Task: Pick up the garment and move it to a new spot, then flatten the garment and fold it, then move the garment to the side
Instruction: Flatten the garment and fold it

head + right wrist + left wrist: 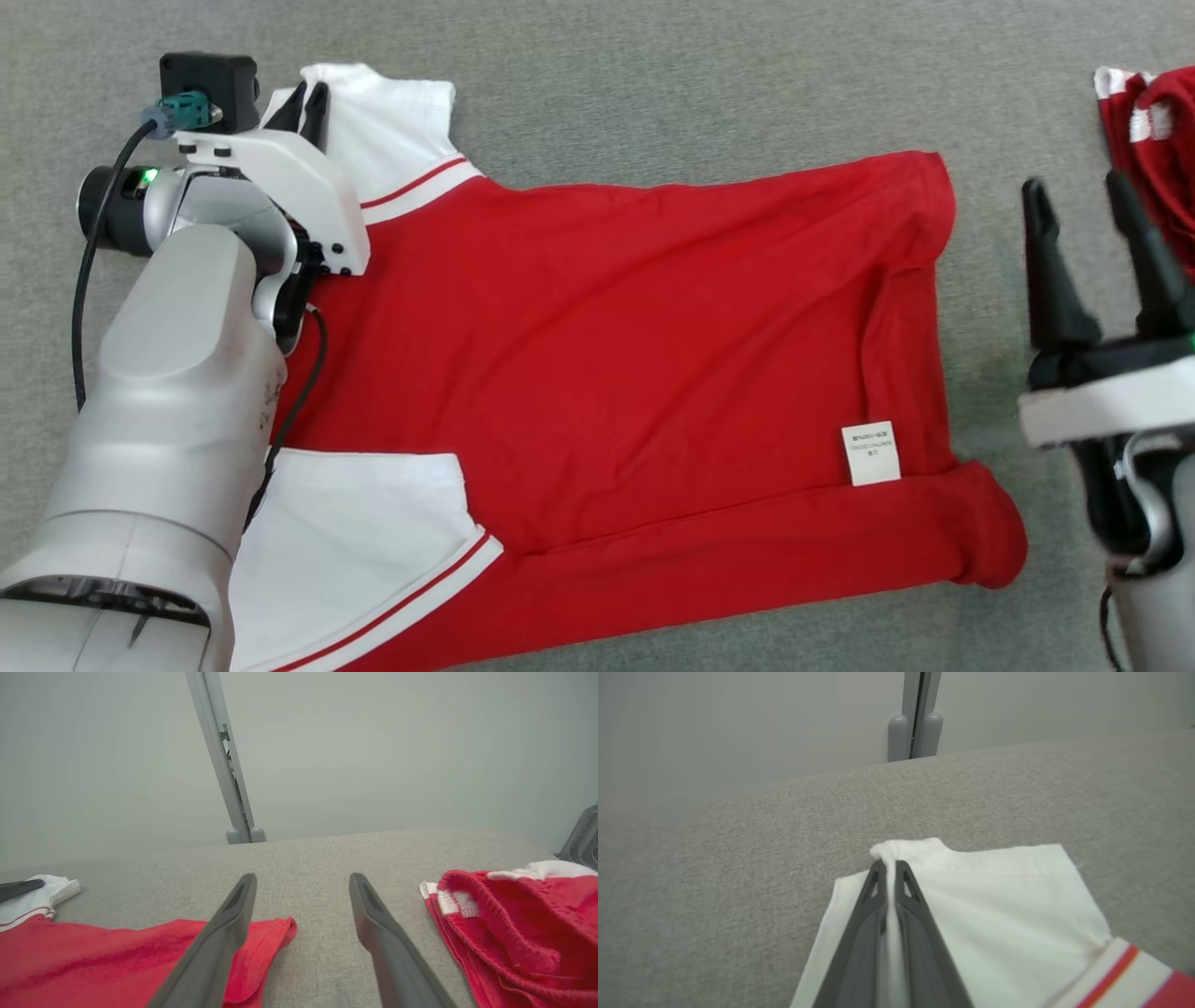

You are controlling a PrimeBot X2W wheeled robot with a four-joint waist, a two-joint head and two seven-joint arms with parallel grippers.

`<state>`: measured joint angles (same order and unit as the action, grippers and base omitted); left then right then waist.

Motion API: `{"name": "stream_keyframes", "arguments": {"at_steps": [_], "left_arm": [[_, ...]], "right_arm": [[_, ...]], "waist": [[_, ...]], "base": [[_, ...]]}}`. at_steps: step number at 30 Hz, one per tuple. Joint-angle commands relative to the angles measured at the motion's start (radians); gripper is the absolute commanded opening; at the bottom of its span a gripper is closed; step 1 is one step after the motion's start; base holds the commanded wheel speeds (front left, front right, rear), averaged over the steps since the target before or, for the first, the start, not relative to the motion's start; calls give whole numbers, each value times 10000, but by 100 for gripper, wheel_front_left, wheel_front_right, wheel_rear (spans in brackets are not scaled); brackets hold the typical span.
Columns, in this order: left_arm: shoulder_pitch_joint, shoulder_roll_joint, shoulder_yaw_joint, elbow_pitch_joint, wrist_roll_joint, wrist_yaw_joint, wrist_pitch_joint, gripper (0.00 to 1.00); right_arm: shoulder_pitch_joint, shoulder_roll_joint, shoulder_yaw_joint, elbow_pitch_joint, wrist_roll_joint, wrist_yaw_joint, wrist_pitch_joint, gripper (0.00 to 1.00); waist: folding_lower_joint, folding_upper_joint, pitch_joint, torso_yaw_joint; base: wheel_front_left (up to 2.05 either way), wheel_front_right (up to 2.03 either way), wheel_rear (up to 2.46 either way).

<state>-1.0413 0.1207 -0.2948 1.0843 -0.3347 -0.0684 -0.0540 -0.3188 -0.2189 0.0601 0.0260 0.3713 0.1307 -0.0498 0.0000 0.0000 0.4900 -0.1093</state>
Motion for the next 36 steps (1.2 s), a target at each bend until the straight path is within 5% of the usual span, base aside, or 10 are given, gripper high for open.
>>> {"name": "stream_keyframes", "arguments": {"at_steps": [1,15,16,17,18,27,36], "left_arm": [[-245,10,-27,44,45,-43,-169,0],[-286,-575,-513,175,-308,-394,-1554,0],[-266,-583,-529,151,-366,-411,-1629,0],[-253,-597,-528,98,-389,-416,-1719,0],[-228,-608,-538,58,-413,-398,-1789,0],[147,-570,-315,-905,-534,-188,-2105,0],[1259,-394,307,-3449,-452,77,-2113,0]], "right_arm": [[-388,-187,-5,157,110,0,71,100],[-2596,-1156,1152,3762,1639,0,2161,96],[-2655,-1186,1216,3894,1735,0,2261,47],[-2710,-1231,1281,4007,1814,0,2376,13],[-2754,-1254,1342,4098,1941,0,2468,0],[-3061,-1696,1134,3363,2374,-3,1621,0],[-2930,-1849,1007,2797,2459,-1,914,0]], "waist": [[0,0,89,155],[0,0,368,1065],[0,0,361,1094],[0,0,351,1119],[0,0,333,1139],[0,0,68,1284],[0,0,-281,1443]], "base": [[0,0,0],[0,0,0],[0,0,0],[0,0,0],[0,0,0],[0,0,0],[0,0,0]]}}
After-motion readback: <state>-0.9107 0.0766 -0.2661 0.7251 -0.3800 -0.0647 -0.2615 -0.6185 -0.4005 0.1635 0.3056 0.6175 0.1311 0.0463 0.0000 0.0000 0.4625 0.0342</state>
